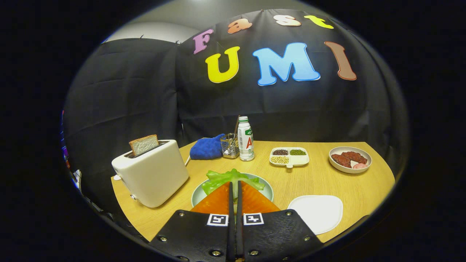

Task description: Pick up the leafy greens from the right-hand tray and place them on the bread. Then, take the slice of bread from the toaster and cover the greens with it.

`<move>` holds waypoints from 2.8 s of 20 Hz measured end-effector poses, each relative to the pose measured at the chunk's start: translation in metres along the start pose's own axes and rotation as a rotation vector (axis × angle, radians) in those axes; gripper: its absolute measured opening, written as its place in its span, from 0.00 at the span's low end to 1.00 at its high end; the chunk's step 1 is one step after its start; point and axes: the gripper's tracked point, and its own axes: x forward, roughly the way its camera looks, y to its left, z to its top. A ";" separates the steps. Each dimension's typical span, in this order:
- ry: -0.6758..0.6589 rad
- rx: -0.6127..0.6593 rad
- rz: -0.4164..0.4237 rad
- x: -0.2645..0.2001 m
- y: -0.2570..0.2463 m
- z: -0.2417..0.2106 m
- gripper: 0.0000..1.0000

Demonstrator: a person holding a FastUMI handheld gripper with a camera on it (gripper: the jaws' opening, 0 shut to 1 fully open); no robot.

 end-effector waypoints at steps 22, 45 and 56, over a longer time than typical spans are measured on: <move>-0.026 0.022 -0.025 0.011 0.009 -0.020 0.61; -0.186 -0.037 0.031 0.009 0.234 0.050 0.47; -0.135 -0.100 -0.032 0.087 0.291 0.047 0.47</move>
